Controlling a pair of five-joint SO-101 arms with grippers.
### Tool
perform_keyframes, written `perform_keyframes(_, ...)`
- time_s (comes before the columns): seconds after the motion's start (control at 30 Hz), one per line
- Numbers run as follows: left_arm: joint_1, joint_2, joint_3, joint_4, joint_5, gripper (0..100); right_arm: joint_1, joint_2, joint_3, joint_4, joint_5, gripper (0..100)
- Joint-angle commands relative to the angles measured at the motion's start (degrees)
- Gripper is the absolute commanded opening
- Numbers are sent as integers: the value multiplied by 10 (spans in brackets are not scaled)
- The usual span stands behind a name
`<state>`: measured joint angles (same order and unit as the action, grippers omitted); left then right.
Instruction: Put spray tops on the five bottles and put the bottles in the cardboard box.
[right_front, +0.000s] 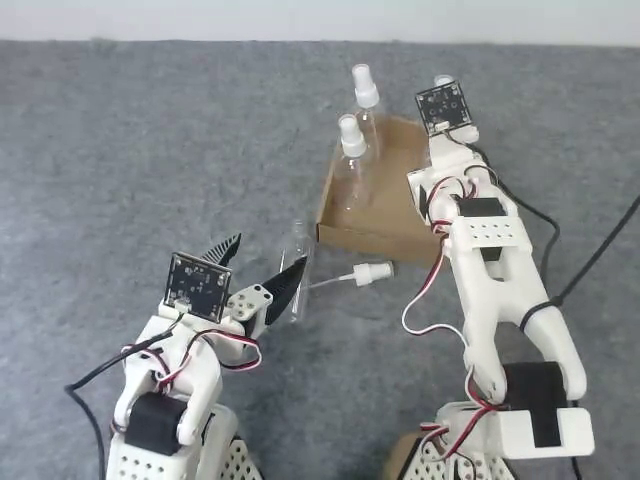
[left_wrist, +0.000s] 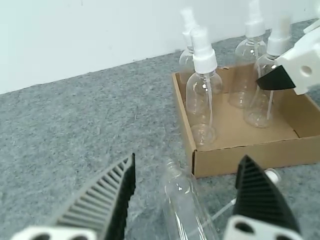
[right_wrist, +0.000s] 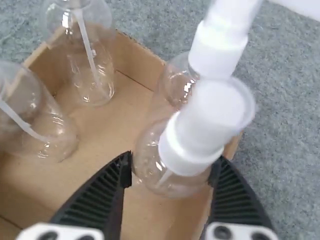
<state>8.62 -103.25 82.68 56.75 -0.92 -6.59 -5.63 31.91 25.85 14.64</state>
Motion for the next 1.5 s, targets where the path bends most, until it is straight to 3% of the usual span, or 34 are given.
perform_keyframes(0.0, 0, -9, -1, -11, -4, 297, 1, -9, -6, -7, 7, 166)
perform_keyframes(0.53, 0, -9, -1, -11, -4, 297, -7, -14, -7, -7, 7, 173)
perform_keyframes(0.73, 0, -9, -1, -11, -4, 297, -12, -14, -8, 4, 7, 267)
perform_keyframes(1.17, 0, -9, -1, -11, -4, 297, -12, -15, -34, 22, 8, 272)
perform_keyframes(1.47, -1, -9, -1, -11, -4, 297, -12, -15, -127, 118, 7, 272)
